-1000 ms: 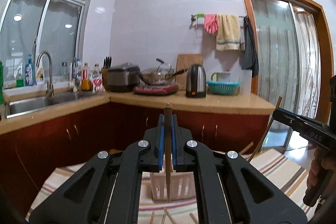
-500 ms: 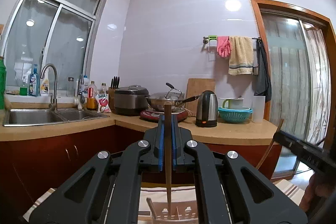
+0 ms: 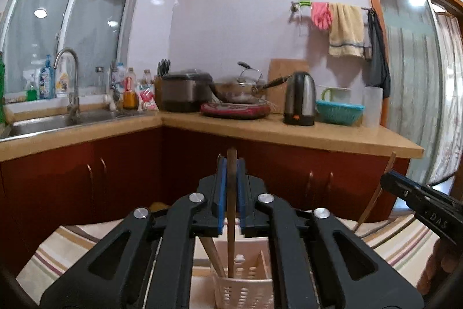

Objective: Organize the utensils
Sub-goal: 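Open both tools to release the chopsticks into the basket, then withdraw both open tools from the basket back over the chopsticks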

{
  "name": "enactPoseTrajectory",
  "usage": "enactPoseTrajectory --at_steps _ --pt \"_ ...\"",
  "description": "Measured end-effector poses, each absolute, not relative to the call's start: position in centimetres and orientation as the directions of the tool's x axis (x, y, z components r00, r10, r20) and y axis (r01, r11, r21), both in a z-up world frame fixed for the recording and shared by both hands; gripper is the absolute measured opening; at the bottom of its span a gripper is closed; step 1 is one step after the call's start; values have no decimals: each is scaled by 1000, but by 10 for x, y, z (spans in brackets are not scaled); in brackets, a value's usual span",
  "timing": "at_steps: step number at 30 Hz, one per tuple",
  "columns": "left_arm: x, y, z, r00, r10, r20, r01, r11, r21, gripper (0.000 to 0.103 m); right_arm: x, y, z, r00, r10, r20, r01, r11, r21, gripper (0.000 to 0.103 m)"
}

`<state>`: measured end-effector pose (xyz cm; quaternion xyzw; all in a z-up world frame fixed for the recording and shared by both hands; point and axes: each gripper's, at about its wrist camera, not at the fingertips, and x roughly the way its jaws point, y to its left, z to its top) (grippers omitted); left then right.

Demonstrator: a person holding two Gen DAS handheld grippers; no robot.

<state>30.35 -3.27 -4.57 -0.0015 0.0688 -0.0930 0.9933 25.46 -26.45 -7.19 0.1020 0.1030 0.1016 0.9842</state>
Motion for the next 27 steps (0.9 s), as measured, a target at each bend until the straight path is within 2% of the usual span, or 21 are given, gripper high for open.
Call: enactPoseTrajectory --at_steps 1,2,3,5,8,11,16,22,27 --pt "304 -33 -46 971 -187 -151 188 982 -10 39 254 -265 -74 959 215 -184 -173 960 221 9" --pt "303 -33 -47 968 -195 -157 194 981 -17 44 254 -264 -75 957 218 -191 -175 960 218 17" --pt "301 -32 -48 967 -198 -158 197 980 -27 48 253 -264 -74 957 216 -195 -173 961 216 26" --pt "297 -32 -47 967 -197 -162 196 980 -19 54 249 -263 -73 958 213 -193 -173 963 207 34" --pt "289 -31 -45 966 -205 -159 204 979 -22 61 236 -259 -67 970 173 -173 -146 976 161 52" --pt "280 -28 -41 966 -210 -154 208 978 -26 69 226 -260 -61 974 154 -164 -131 981 142 60" --pt "264 -23 -33 964 -219 -152 217 976 -30 78 200 -264 -51 982 118 -148 -102 988 112 64" --pt "242 -18 -34 961 -222 -166 222 975 -24 80 168 -264 -46 986 94 -136 -83 993 86 64" --pt "218 -11 -45 958 -210 -195 210 977 -20 80 144 -258 -61 979 98 -180 -85 993 80 64"
